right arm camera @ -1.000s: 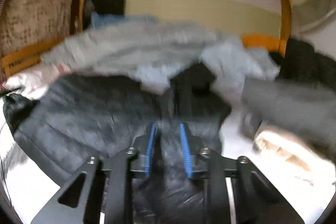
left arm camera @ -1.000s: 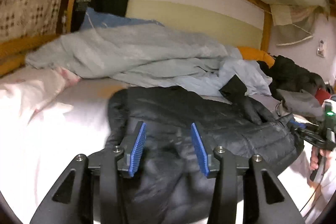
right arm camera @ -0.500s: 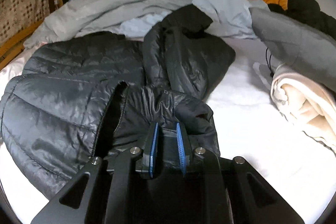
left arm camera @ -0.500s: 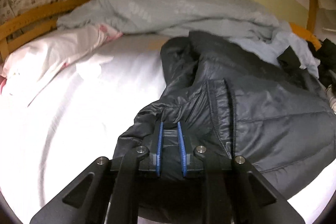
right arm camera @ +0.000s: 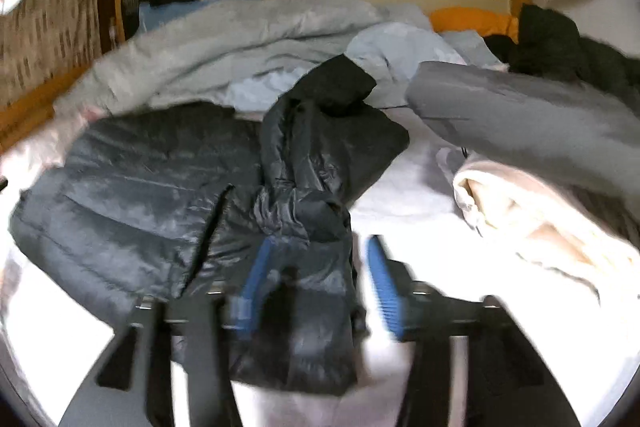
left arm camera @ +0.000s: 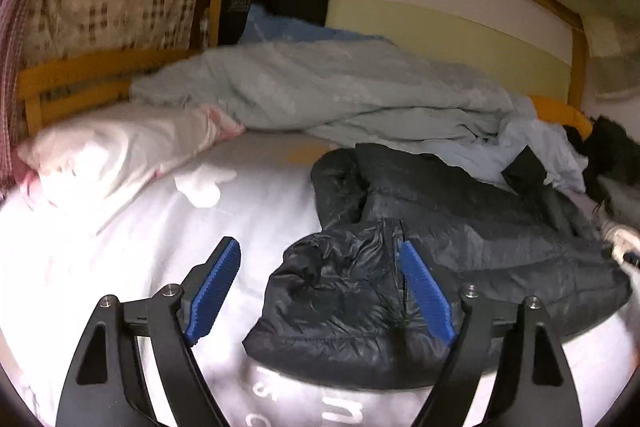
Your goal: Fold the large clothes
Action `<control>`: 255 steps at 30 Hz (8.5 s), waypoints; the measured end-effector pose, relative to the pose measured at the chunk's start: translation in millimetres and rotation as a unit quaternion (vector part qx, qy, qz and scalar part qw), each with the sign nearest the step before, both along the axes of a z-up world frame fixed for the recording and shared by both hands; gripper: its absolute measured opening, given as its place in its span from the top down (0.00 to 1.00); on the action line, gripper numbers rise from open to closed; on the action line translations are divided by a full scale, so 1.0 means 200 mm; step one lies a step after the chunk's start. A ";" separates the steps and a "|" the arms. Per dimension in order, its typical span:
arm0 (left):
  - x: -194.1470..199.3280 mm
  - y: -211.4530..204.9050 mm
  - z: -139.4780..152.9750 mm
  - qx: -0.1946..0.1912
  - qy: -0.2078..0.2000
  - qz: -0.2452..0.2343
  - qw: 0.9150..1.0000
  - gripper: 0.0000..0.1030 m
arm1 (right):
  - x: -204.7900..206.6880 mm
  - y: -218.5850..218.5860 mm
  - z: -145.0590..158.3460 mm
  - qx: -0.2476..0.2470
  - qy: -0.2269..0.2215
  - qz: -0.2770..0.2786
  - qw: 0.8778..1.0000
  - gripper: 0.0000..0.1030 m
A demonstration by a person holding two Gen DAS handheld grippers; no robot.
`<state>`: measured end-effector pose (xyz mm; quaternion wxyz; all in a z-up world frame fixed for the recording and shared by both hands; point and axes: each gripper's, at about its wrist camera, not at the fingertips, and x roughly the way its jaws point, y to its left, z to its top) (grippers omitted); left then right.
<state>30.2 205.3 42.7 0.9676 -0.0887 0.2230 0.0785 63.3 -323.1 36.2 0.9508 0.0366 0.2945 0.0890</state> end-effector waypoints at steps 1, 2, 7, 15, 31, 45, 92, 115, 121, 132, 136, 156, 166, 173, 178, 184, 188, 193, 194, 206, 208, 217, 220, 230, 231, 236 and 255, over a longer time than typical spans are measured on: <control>0.02 0.03 -0.01 -0.019 0.009 0.011 1.000 0.20 | -0.01 -0.02 0.00 0.019 0.004 0.004 1.000 0.42; 0.04 0.07 -0.02 -0.041 0.018 0.018 0.999 0.17 | -0.01 -0.05 -0.01 0.047 0.013 0.010 0.999 0.39; 0.14 0.24 -0.23 -0.165 0.095 0.001 0.982 0.15 | 0.07 -0.14 -0.15 0.158 0.077 0.031 0.984 0.28; 0.18 0.06 -0.38 -0.127 0.142 -0.069 0.979 0.61 | 0.10 -0.07 -0.27 0.127 0.109 0.019 0.986 0.44; -0.01 -0.18 -0.28 -0.059 0.121 -0.072 0.988 0.80 | -0.16 -0.14 -0.10 0.082 0.108 -0.022 0.991 0.85; -0.28 -0.29 -0.05 0.090 -0.100 0.020 0.991 0.52 | -0.24 -0.18 0.02 0.011 -0.012 -0.109 0.994 0.43; 0.33 -0.54 -0.25 0.074 0.079 -0.010 0.994 0.59 | 0.25 0.38 -0.23 -0.036 0.082 0.040 0.995 0.25; 0.16 -0.97 -0.38 -0.059 0.098 -0.257 0.960 0.80 | 0.06 0.77 0.11 0.085 0.109 0.153 0.979 0.92; 0.13 -0.97 -0.40 -0.060 0.093 -0.258 0.960 0.80 | 0.30 1.00 -0.08 0.073 0.183 0.175 0.965 0.92; 0.15 -0.94 -0.41 -0.088 0.098 -0.259 0.957 0.80 | 0.62 1.02 -0.28 0.087 0.220 0.131 0.963 0.92; 0.14 -0.93 -0.41 -0.097 0.094 -0.261 0.956 0.80 | 0.61 1.01 -0.31 0.080 0.222 0.131 0.963 0.93; 0.11 -0.97 -0.40 -0.053 0.079 -0.254 0.963 0.79 | 0.02 0.22 0.33 -0.012 0.021 -0.024 0.999 0.91; 0.12 -0.99 -0.40 -0.041 0.077 -0.244 0.966 0.77 | 0.44 0.14 0.50 -0.061 0.024 -0.046 0.997 0.51; 0.13 -0.98 -0.40 -0.045 0.077 -0.248 0.965 0.75 | 1.03 0.17 0.14 -0.087 0.157 -0.070 0.981 0.52; 0.13 -0.99 -0.40 -0.043 0.078 -0.246 0.965 0.74 | 1.11 0.18 0.02 -0.104 0.164 -0.072 0.978 0.96; 0.14 -0.99 -0.40 -0.042 0.079 -0.245 0.965 0.74 | 0.65 0.20 0.32 -0.168 0.014 -0.101 0.980 0.97; 0.13 -0.99 -0.40 -0.041 0.078 -0.245 0.966 0.74 | 0.22 0.15 0.44 -0.172 -0.059 -0.124 0.975 0.97; 0.13 -0.98 -0.40 -0.041 0.077 -0.245 0.966 0.74 | -0.05 -0.09 0.33 -0.174 -0.025 -0.188 0.966 0.97; 0.13 -0.98 -0.40 -0.040 0.077 -0.245 0.966 0.74 | -0.05 -0.12 0.29 -0.178 -0.006 -0.182 0.967 0.97; 0.13 -0.99 -0.39 -0.034 0.077 -0.237 0.968 0.71 | 0.49 0.14 0.65 -0.121 -0.018 -0.098 0.988 0.28; 0.13 -0.99 -0.40 -0.034 0.077 -0.238 0.968 0.70 | 0.75 0.23 0.65 -0.183 0.004 -0.133 0.974 0.16; 0.14 -0.98 -0.40 -0.038 0.079 -0.238 0.967 0.70 | 1.51 0.50 0.16 -0.305 0.214 -0.081 0.924 0.19; 0.14 -0.99 -0.40 -0.038 0.079 -0.238 0.967 0.70 | 1.52 0.46 0.10 -0.315 0.218 -0.081 0.920 0.66; 0.15 -1.01 -0.40 -0.038 0.080 -0.235 0.968 0.69 | 1.00 0.31 0.70 -0.240 -0.025 -0.085 0.967 0.98; 0.15 -1.00 -0.39 -0.041 0.079 -0.236 0.968 0.69 | 0.90 0.32 0.77 -0.218 -0.044 -0.070 0.972 0.98; 0.07 -0.95 -0.28 -0.063 0.022 -0.248 0.966 0.30 | 0.48 0.46 0.90 -0.139 -0.103 0.036 0.984 0.98; 0.29 -1.02 0.09 0.042 0.039 -0.228 0.972 0.18 | -0.10 0.27 0.22 -0.034 -0.104 0.042 0.993 0.41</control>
